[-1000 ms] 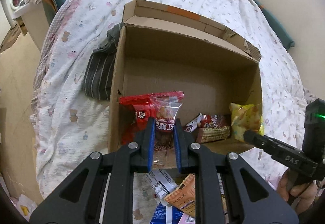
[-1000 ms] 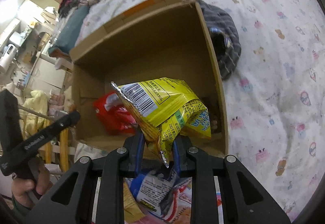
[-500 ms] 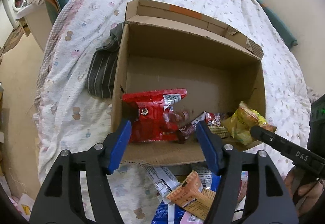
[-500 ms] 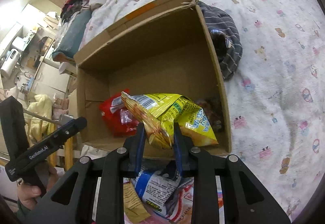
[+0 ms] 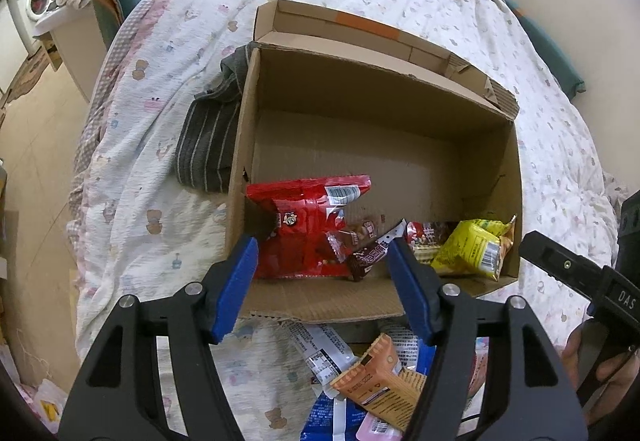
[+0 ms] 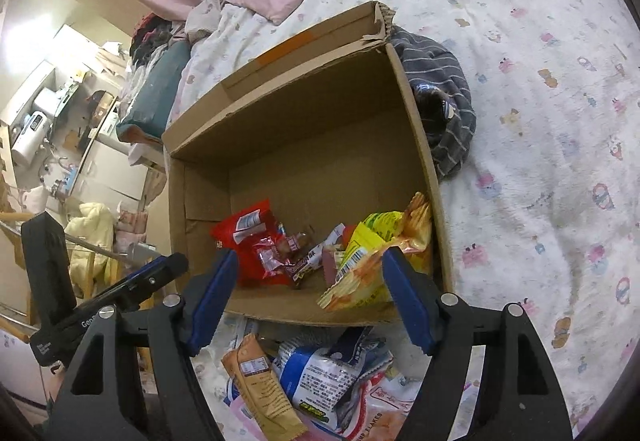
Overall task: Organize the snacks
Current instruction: 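Grasp the tan paper snack bag from the pile with the right gripper, then grasp the blue-white snack pack with the left gripper while the right lifts the tan bag, then carry both packs into the box and open both grippers to release them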
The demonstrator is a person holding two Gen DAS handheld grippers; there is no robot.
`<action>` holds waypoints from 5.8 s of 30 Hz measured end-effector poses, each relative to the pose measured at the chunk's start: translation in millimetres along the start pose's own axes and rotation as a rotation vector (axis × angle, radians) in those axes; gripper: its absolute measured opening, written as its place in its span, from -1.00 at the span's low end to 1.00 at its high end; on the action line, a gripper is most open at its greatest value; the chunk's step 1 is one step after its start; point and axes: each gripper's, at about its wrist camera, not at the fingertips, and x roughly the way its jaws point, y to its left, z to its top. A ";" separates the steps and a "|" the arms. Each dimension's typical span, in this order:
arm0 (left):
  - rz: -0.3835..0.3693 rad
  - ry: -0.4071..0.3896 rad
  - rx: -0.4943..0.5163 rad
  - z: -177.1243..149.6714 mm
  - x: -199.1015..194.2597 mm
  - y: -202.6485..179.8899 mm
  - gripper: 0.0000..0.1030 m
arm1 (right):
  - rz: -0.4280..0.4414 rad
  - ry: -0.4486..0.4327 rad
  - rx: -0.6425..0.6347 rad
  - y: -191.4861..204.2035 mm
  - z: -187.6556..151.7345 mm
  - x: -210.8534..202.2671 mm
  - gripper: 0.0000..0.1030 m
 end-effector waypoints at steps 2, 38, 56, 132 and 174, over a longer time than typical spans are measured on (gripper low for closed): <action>0.003 -0.006 0.001 -1.2 -2.5 0.7 0.24 | 0.007 -0.008 -0.004 -0.1 -1.4 -4.6 0.49; 0.101 -0.014 -0.149 -89.2 -60.0 79.5 0.24 | -0.129 0.269 -0.563 91.7 -118.1 50.9 0.47; 0.072 0.021 -0.125 -90.1 -48.4 64.7 0.25 | -0.070 0.191 -0.530 71.8 -112.4 12.3 -0.51; 0.068 -0.189 0.057 5.5 -57.3 -13.6 -0.73 | -0.004 -0.073 -0.289 39.6 14.0 -17.2 -0.51; -0.003 -0.115 0.107 11.4 -1.4 -26.1 -0.70 | -0.003 -0.001 -0.157 17.1 26.0 22.7 0.30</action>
